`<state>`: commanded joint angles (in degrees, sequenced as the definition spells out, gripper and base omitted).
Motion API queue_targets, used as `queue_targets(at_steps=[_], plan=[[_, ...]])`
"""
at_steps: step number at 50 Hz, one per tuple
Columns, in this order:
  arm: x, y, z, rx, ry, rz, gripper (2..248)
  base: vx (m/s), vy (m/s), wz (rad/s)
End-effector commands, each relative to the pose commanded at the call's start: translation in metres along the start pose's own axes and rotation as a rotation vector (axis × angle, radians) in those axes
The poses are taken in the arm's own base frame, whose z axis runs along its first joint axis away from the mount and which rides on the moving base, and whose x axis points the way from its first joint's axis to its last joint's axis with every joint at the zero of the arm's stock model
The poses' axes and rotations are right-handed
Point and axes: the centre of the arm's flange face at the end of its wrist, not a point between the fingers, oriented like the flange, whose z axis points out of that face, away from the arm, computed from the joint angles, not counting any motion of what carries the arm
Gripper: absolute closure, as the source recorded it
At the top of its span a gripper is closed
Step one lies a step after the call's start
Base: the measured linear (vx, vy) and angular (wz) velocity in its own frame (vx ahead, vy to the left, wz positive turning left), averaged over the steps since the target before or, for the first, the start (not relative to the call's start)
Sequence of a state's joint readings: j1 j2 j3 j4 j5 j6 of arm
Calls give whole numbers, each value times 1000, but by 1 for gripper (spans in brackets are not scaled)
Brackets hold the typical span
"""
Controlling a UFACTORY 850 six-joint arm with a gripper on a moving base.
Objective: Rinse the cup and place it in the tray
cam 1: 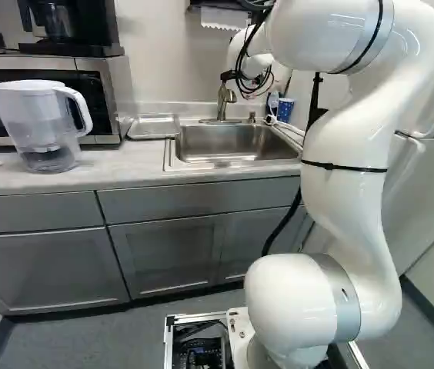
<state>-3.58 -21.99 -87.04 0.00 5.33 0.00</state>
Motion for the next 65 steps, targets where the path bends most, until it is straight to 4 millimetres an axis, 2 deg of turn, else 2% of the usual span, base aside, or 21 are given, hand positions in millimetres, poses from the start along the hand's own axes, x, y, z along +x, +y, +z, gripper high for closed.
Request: queue_targets(at_steps=[65], plan=[[6,0,0,0,64,0,3,0,0,0]])
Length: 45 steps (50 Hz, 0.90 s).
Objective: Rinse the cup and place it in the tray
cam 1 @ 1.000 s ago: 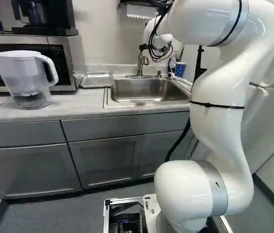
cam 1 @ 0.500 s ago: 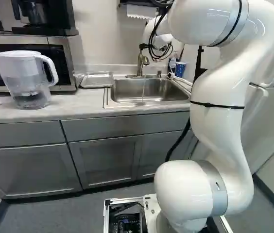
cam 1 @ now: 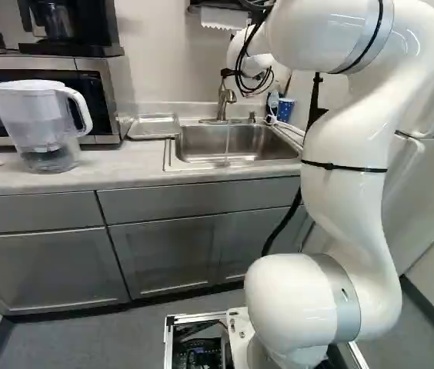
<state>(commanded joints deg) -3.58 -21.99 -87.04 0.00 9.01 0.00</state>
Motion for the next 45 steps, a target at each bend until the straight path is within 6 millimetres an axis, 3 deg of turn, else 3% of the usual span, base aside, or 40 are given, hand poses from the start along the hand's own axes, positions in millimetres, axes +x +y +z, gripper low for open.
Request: queue_targets(at_steps=[20,45], plan=[[0,0,-3,0,-1,0,3,0,0,0],[-4,1,-21,-1,-10,0,3,0,0,0]])
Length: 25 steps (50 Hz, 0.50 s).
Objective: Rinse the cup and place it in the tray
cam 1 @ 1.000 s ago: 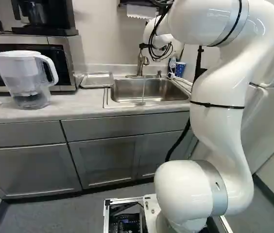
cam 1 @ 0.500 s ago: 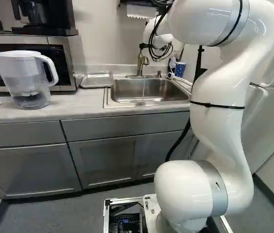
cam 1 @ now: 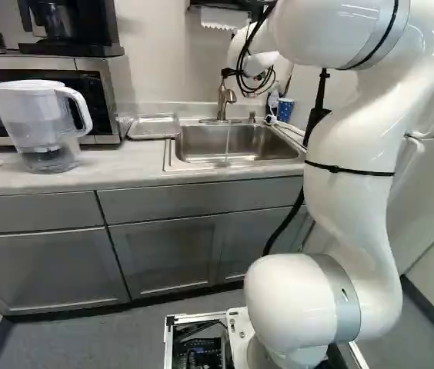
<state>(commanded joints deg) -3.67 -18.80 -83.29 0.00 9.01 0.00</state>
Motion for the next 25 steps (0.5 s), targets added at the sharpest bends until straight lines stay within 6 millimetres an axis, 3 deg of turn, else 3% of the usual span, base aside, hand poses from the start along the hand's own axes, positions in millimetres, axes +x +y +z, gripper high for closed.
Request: queue_targets(at_steps=[25], plan=[[-5,-3,-26,5,-10,-1,3,0,0,0]])
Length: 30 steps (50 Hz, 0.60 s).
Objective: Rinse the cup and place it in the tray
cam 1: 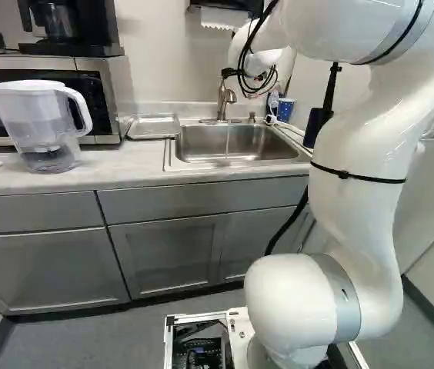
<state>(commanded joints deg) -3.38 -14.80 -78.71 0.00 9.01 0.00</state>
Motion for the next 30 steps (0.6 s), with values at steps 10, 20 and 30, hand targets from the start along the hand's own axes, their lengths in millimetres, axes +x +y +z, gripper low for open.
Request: queue_targets(at_steps=[10,20,30], plan=[[-3,-2,-11,4,-4,-1,3,0,0,0],[-5,-5,-22,7,-7,-2,3,0,0,0],[-8,-7,-34,11,-10,-4,3,0,0,0]])
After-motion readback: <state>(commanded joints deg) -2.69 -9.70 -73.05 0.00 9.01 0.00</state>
